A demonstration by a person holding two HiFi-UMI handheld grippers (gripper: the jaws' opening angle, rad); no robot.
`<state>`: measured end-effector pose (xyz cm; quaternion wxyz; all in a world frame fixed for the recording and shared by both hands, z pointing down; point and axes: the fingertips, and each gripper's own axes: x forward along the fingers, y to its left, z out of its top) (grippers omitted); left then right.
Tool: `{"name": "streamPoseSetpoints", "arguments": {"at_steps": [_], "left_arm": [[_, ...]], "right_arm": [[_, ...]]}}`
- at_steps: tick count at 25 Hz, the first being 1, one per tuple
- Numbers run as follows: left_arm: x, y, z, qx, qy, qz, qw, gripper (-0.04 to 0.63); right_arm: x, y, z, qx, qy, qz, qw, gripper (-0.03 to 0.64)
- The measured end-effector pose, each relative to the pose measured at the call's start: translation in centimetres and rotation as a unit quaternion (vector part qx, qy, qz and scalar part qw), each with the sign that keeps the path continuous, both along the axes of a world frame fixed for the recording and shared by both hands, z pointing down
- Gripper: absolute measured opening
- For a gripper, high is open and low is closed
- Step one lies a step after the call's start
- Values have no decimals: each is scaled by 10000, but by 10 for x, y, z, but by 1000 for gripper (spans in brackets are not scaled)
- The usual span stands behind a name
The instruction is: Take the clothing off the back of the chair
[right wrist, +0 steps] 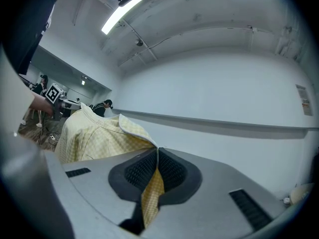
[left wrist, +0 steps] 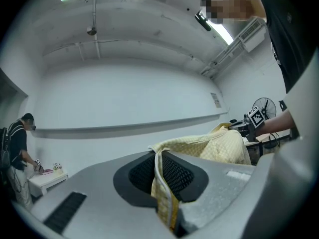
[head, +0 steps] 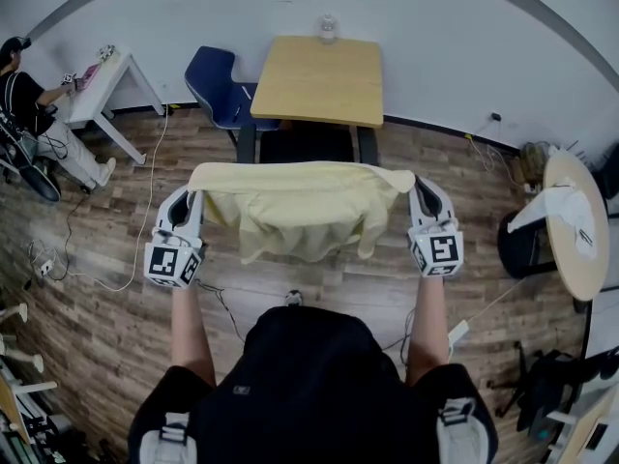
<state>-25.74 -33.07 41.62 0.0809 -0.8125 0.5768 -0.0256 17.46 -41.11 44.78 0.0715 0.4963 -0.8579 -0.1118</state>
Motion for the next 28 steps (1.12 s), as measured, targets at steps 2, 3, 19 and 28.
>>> {"name": "streamPoseSetpoints", "arguments": {"at_steps": [2,3,19,28], "left_arm": [[1,4,-2,12,-27,-20,10000,21],[2,6,-2,11,-44,-28,10000,21],[18,44,-9,40,-254,-202,9995,21],[28,62,-8,27,-289,-250,9993,21]], "right_arm": [[1,2,1,18,-14,-68,10000,6],[2,3,2,25,-20,-91,10000,6],[16,25,-9,179,99,-193,9996,6],[29,42,4,-65,304,-153,9994,6]]}}
